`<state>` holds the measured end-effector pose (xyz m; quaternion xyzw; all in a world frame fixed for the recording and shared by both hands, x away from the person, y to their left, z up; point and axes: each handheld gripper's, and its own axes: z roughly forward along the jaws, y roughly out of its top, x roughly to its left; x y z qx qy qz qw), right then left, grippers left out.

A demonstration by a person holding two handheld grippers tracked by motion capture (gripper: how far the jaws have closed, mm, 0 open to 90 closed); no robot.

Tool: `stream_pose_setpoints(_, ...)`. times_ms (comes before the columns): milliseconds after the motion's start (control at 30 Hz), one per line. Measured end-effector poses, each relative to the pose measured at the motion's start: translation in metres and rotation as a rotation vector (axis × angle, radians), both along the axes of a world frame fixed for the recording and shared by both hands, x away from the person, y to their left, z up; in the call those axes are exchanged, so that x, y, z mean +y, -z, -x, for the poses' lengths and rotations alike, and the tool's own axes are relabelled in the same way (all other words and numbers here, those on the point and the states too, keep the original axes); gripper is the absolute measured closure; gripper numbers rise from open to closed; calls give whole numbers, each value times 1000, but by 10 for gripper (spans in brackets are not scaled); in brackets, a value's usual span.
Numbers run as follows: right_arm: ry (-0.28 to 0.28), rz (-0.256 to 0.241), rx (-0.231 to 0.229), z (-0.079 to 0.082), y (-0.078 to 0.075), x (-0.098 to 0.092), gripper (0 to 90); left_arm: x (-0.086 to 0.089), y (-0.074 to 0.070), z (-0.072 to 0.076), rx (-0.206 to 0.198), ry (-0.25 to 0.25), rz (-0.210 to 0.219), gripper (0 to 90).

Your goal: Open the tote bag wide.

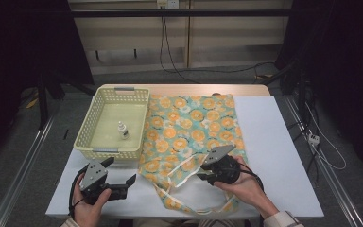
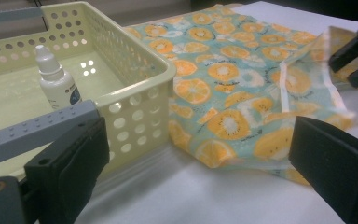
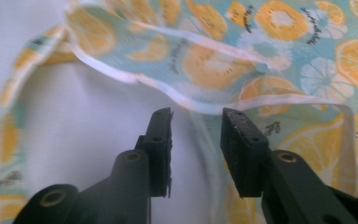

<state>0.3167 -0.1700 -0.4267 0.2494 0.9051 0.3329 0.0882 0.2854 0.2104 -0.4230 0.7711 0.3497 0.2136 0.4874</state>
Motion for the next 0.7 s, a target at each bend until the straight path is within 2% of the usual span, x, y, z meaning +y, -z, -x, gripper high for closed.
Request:
stream_pose_setpoints(100,13,10,-12,-9,5,1,588,0,0,0,-1,1,0,47)
stream_pose_setpoints(267,2,39,4,-21,16,6,520,1,0,0,-5,2,-1,48)
stream_pose_setpoints(400,-12,63,30,-21,21,9,457,1,0,0,-2,2,0,47)
stream_pose_setpoints(500,-14,64,39,-21,22,9,451,1,0,1,-5,4,-3,47)
stream_pose_setpoints(600,-7,50,67,-22,22,8,527,1,0,1,-5,2,-5,47)
stream_pose_setpoints(633,-8,39,74,-23,21,7,661,1,0,1,-5,3,-4,47)
stream_pose_setpoints(667,-8,39,74,-23,21,7,661,1,0,1,-4,3,-4,47)
stream_pose_setpoints(700,-9,32,82,-23,20,5,702,1,0,1,-4,4,-5,48)
